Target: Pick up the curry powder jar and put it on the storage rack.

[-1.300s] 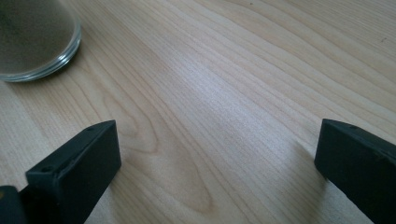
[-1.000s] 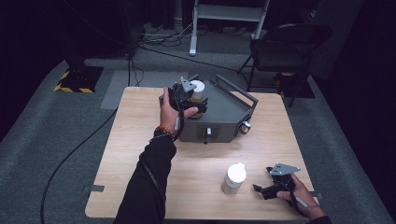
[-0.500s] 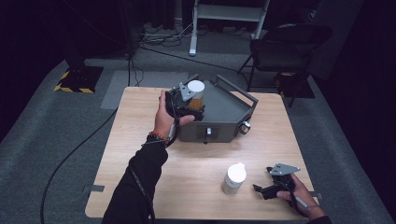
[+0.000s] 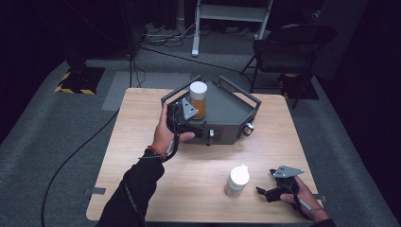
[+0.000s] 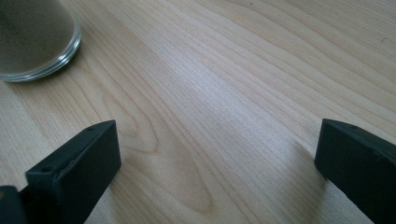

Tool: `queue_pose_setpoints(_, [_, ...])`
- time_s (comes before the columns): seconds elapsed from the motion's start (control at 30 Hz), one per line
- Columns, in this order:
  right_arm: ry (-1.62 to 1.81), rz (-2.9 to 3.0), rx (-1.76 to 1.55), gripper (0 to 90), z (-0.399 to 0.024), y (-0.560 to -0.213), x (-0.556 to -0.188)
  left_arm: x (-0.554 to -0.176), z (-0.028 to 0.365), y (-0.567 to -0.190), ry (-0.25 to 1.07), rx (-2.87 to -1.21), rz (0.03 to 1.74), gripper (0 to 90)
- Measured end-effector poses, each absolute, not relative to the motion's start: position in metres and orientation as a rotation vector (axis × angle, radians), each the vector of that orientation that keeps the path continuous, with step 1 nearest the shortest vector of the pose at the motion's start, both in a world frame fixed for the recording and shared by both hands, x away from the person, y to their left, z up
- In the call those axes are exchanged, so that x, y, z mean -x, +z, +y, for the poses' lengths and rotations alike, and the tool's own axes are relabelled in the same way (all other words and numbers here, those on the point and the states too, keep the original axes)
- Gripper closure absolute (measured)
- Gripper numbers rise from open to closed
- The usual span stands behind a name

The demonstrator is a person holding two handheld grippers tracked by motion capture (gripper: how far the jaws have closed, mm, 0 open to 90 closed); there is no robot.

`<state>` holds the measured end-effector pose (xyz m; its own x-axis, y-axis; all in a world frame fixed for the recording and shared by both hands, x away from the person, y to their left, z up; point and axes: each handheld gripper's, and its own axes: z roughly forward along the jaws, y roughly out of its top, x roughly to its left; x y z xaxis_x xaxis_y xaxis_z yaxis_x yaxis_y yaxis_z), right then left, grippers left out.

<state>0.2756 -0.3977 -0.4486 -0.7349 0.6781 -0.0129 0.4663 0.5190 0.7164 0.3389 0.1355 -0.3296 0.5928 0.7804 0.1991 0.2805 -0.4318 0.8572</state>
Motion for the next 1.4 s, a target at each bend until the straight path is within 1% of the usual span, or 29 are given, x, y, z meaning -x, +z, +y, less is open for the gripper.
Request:
queue_pose_setpoints(0.4, [1.036, 2.472, -0.958, 0.0, -0.398, -0.449, -0.276, -0.315, 0.145, -0.347, 0.745, -2.003, 0.799, 2.1])
queue_pose_setpoints(0.7, [1.036, 2.472, -0.958, 0.0, -0.398, -0.449, -0.276, -0.300, 0.148, -0.360, 0.749, -2.056, 0.769, 2.1])
queue_pose_setpoints(0.77, [1.036, 2.472, -0.958, 0.0, -0.398, -0.449, -0.276, -0.294, 0.146, -0.365, 0.767, -2.084, 0.750, 2.1])
queue_pose_setpoints(1.4, [1.036, 2.472, -0.958, 0.0, -0.398, -0.449, -0.276, -0.276, 0.148, -0.389, 0.752, -2.183, 0.705, 2.1])
